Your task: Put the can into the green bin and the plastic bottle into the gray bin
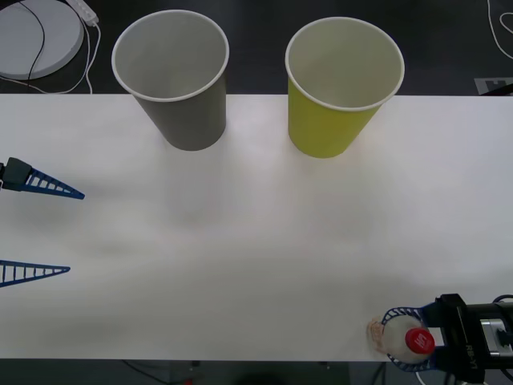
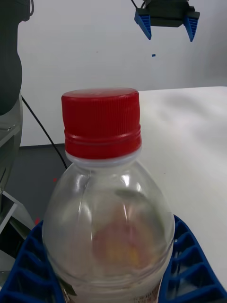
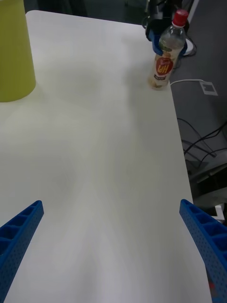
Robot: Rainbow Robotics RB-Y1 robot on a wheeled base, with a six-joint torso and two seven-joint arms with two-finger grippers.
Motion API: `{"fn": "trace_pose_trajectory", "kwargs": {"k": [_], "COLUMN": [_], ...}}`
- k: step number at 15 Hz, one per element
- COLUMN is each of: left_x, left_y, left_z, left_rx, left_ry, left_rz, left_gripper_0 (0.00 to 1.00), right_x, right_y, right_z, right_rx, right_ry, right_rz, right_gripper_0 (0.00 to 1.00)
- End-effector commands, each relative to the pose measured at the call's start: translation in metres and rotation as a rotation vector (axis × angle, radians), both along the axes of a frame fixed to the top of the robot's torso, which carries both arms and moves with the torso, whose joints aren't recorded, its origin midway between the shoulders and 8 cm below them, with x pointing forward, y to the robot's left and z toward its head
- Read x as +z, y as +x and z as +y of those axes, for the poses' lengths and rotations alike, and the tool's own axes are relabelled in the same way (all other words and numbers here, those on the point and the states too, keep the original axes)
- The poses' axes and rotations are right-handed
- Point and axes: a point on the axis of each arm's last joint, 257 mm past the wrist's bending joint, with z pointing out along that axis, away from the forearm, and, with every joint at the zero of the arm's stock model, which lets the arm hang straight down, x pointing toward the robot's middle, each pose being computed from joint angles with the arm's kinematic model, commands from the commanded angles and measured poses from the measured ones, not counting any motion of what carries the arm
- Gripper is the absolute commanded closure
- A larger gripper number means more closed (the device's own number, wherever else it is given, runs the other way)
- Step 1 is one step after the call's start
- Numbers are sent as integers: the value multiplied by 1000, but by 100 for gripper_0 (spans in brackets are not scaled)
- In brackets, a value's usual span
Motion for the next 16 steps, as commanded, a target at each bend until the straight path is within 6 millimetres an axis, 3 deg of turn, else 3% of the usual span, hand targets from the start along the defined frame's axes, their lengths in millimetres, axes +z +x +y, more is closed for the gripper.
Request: {"fn": "trace_pose_trajectory", "kwargs": {"k": [1, 5, 9, 13, 16], "left_x": [0, 0, 0, 0, 0], "left_y": [0, 0, 0, 0, 0], "left_z": [0, 0, 0, 0, 0], "left_rx": [0, 0, 0, 0, 0], "left_ry": [0, 0, 0, 0, 0], "left_rz": [0, 0, 0, 0, 0], "left_gripper_0": [0, 0, 0, 0, 0], "right_x": [0, 1, 16, 40, 73], "right_y": [0, 1, 6, 6, 2], "right_z": [0, -1, -10, -17, -25], "right_rx": [-1, -6, -18, -32, -52], "right_ry": [0, 1, 10, 35, 50], "right_rz": [4, 11, 10, 52, 56], "right_gripper_0": [100, 100, 100, 100, 100]}}
